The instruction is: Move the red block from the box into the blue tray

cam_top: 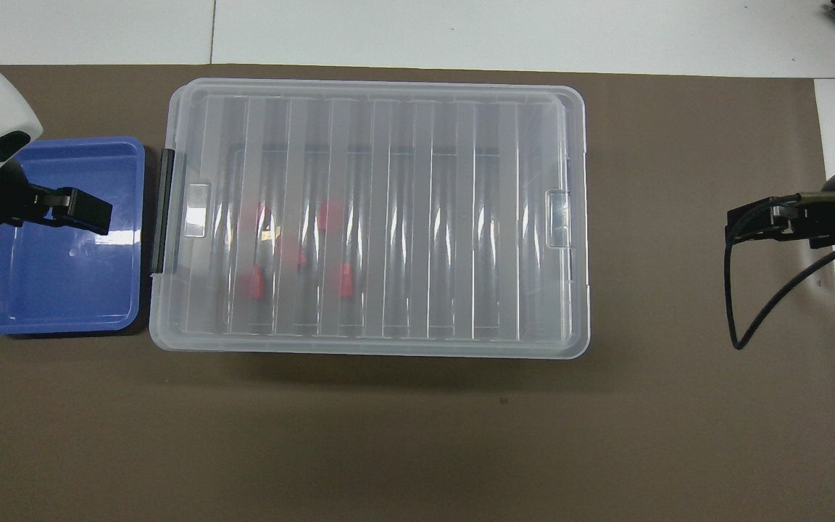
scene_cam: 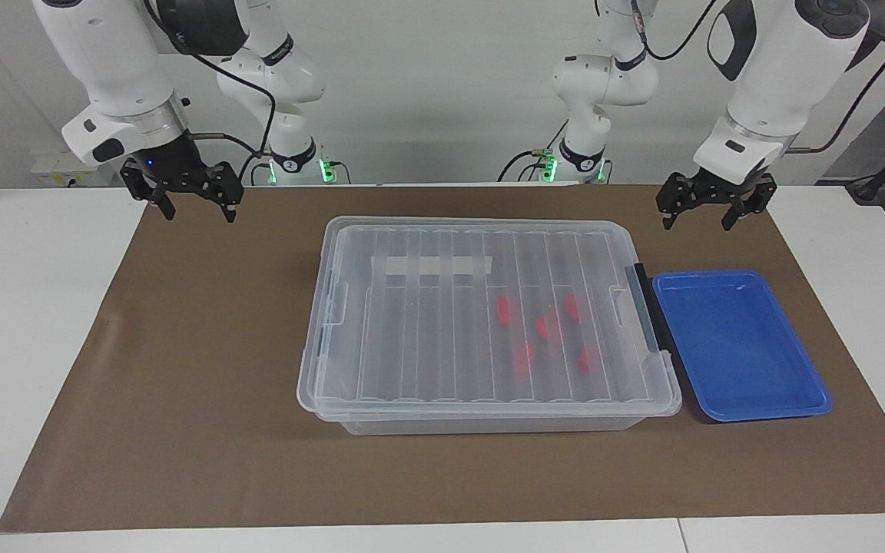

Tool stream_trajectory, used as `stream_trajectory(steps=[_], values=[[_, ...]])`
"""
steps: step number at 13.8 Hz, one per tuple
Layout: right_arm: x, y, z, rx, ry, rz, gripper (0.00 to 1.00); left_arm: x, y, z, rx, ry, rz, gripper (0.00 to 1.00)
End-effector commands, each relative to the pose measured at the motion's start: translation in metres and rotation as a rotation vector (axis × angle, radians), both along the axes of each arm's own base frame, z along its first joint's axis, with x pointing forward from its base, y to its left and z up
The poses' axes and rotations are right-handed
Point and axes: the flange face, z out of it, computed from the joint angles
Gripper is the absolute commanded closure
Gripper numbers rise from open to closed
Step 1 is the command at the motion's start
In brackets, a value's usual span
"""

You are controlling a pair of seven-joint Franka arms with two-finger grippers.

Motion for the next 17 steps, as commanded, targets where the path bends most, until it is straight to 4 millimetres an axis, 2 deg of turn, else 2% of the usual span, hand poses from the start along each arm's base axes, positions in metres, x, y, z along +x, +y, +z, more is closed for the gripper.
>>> stream_trajectory(steps=[1,6,10,11,12,15,16,17], values=[[-0.006,-0.001,0.001,0.002,-0.007,-0.011,0.00,-0.004,0.003,0.003,-0.018,-0.013,0.006,0.00],[-0.002,0.003,0.000,0.004,-0.042,-0.002,0.00,-0.004,0.003,0.003,-0.018,-0.013,0.006,0.00],[0.006,0.011,-0.024,0.007,-0.075,-0.008,0.00,-0.004,0.003,0.003,-0.018,-0.013,0.006,0.00],[0.010,0.020,-0.032,0.009,-0.090,-0.005,0.00,-0.004,0.003,0.003,-0.018,-0.013,0.006,0.00],[0.013,0.040,-0.043,0.014,-0.101,-0.001,0.00,-0.004,0.003,0.003,-0.018,-0.013,0.006,0.00],[0.024,0.079,-0.073,0.030,-0.123,-0.019,0.01,-0.004,0.004,0.003,-0.018,-0.013,0.009,0.00],[0.027,0.082,-0.080,0.034,-0.135,-0.023,0.01,-0.004,0.004,0.003,-0.018,-0.013,0.011,0.00],[0.028,0.095,-0.088,0.038,-0.136,-0.009,0.01,-0.004,0.003,0.003,-0.018,-0.013,0.006,0.00]])
